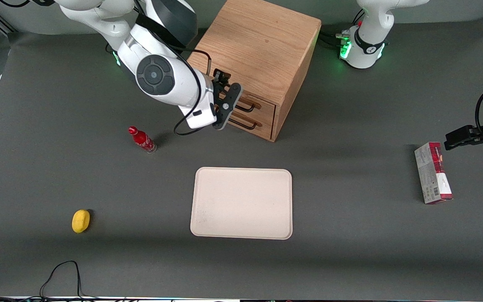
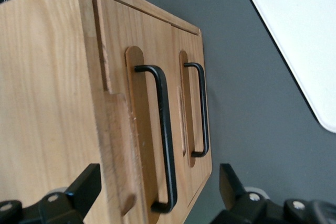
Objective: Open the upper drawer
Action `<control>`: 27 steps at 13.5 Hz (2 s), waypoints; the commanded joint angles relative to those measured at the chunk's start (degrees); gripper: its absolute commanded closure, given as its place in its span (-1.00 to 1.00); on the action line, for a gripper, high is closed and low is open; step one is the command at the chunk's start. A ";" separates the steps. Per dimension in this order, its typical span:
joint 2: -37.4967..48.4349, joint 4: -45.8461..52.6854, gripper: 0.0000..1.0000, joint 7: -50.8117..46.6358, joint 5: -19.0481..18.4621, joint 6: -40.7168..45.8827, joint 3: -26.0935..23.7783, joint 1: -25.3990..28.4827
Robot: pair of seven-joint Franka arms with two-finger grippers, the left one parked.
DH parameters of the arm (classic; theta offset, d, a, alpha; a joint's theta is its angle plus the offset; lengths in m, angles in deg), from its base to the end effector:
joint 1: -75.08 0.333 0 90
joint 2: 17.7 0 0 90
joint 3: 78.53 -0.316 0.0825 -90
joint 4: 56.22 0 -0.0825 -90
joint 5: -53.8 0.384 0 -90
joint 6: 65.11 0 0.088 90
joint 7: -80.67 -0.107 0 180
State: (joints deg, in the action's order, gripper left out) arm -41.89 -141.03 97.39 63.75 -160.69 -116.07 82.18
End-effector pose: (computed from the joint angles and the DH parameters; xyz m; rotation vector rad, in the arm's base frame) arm 0.4918 0.4209 0.4694 -2.3965 -1.3346 0.3440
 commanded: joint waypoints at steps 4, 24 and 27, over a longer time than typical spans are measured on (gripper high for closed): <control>0.63 -7.20 -1.00 4.37 -4.06 -7.69 -0.17 -0.24; -7.53 -0.46 -1.00 10.96 -10.75 -15.08 5.27 -1.39; -10.17 4.11 -1.00 14.03 -10.66 -15.00 9.22 -1.39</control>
State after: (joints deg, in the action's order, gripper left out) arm -48.86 -141.96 108.98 54.21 -176.32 -108.62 80.40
